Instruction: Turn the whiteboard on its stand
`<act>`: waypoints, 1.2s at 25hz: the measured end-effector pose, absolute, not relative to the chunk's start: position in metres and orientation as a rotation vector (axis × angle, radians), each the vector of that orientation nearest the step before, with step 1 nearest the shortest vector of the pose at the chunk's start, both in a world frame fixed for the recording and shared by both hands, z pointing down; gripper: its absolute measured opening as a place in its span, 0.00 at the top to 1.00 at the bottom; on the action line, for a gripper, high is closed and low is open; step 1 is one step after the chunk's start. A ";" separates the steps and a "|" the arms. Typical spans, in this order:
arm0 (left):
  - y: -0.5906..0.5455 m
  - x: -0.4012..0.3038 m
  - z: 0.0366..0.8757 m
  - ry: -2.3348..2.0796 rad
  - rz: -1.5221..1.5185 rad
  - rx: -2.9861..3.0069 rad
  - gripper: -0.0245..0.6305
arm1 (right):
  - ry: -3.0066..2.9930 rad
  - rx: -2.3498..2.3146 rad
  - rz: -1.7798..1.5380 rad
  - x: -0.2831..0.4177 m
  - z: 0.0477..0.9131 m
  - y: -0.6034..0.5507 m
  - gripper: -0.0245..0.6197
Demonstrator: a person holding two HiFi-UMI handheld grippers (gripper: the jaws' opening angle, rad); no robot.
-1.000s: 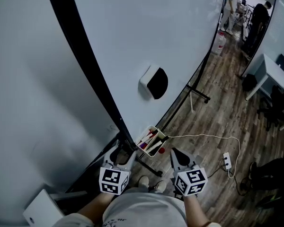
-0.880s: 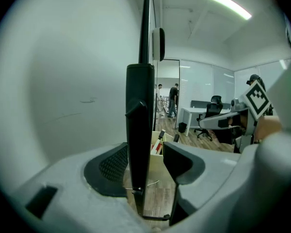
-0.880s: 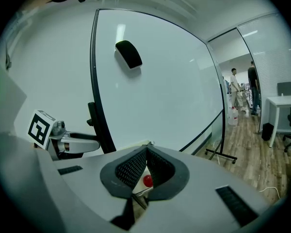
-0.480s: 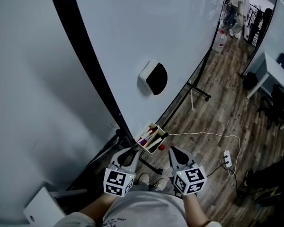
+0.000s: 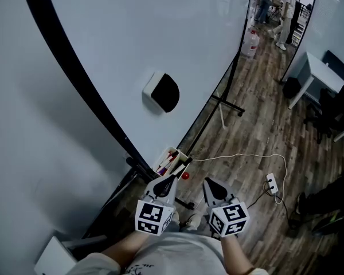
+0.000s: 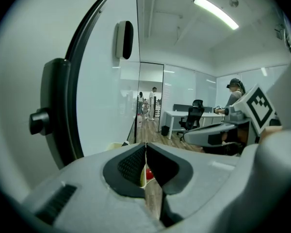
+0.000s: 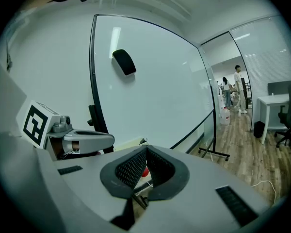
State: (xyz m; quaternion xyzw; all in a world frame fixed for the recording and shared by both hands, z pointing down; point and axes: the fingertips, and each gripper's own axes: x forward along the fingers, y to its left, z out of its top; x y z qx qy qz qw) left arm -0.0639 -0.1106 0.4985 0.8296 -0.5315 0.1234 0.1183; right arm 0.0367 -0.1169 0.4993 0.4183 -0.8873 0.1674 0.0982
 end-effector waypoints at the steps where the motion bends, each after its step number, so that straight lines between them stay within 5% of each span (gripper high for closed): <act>1: -0.113 -0.059 0.497 -1.549 0.355 2.436 0.94 | -2.622 1.246 0.494 0.039 0.500 -0.116 0.95; 30: -0.129 0.001 0.494 -1.406 0.357 2.547 0.95 | -2.549 1.351 0.434 0.067 0.498 -0.103 0.95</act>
